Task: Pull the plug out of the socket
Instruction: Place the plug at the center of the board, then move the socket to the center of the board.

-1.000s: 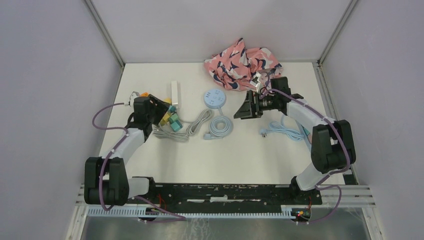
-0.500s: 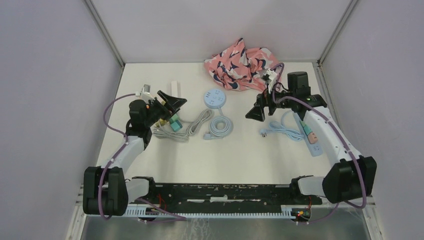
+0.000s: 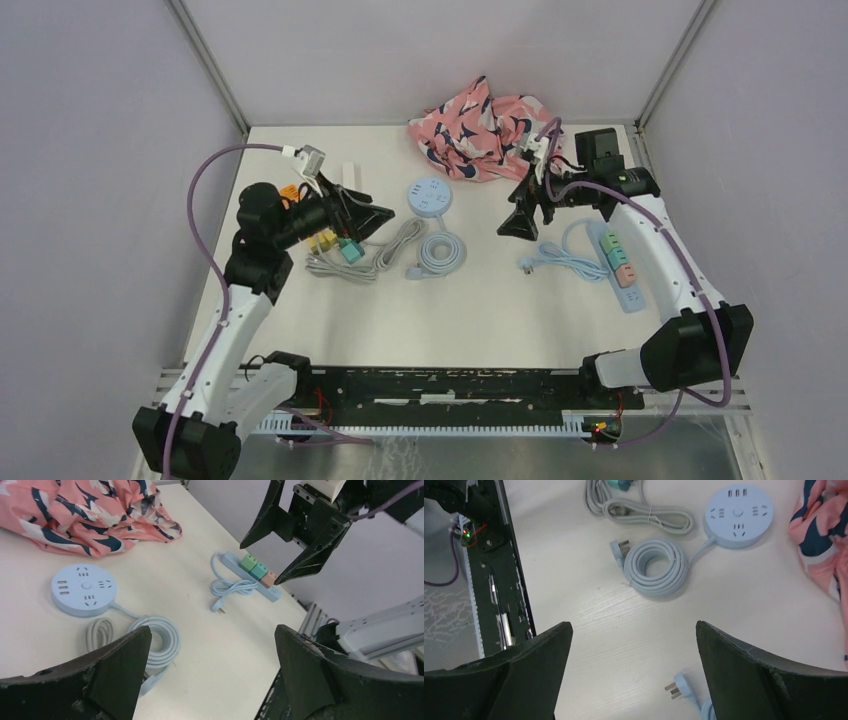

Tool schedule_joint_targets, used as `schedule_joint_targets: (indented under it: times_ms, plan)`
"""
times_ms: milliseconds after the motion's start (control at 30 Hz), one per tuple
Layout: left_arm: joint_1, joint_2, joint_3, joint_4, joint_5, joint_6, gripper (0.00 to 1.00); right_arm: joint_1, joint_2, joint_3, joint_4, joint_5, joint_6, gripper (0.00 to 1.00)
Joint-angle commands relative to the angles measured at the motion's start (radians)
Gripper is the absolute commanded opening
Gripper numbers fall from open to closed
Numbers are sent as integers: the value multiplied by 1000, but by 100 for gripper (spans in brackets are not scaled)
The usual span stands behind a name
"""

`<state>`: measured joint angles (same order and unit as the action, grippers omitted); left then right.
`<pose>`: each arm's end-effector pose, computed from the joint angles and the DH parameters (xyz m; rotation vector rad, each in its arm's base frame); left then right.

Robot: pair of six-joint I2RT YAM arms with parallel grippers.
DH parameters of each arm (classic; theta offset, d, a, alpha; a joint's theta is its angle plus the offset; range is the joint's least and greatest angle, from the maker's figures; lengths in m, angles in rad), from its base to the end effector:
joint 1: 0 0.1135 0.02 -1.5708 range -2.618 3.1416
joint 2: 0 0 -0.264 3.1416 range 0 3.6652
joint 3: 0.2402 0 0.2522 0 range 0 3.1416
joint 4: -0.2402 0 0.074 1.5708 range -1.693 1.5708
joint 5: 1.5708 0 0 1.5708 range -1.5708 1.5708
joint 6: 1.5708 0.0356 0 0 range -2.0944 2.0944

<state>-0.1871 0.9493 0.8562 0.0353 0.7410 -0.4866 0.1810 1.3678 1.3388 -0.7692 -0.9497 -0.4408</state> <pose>0.2076 -0.0638 0.3593 0.3472 1.6983 -1.1044 0.2697 0.0788 0.3571 -1.0588 1.8620 0.9583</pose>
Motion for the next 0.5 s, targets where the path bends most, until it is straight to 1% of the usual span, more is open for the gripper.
schedule_joint_targets:
  times_ms: [0,133,200,367,467]
  plan:
    - [-18,-74,-42,-174,-116,279,99,-17,-3,-23,-138,68,-219,100]
    - [-18,-81,-62,-224,-207,333,99,-63,-27,-105,-93,141,-264,100]
    - [-19,-73,-61,-234,-227,340,99,-73,-19,-123,-92,210,-298,100]
    - [-17,-50,-60,-243,-246,342,99,-75,56,-134,-69,534,-320,100]
    - [-17,-41,-60,-246,-253,341,99,-76,130,-116,-72,706,-288,100]
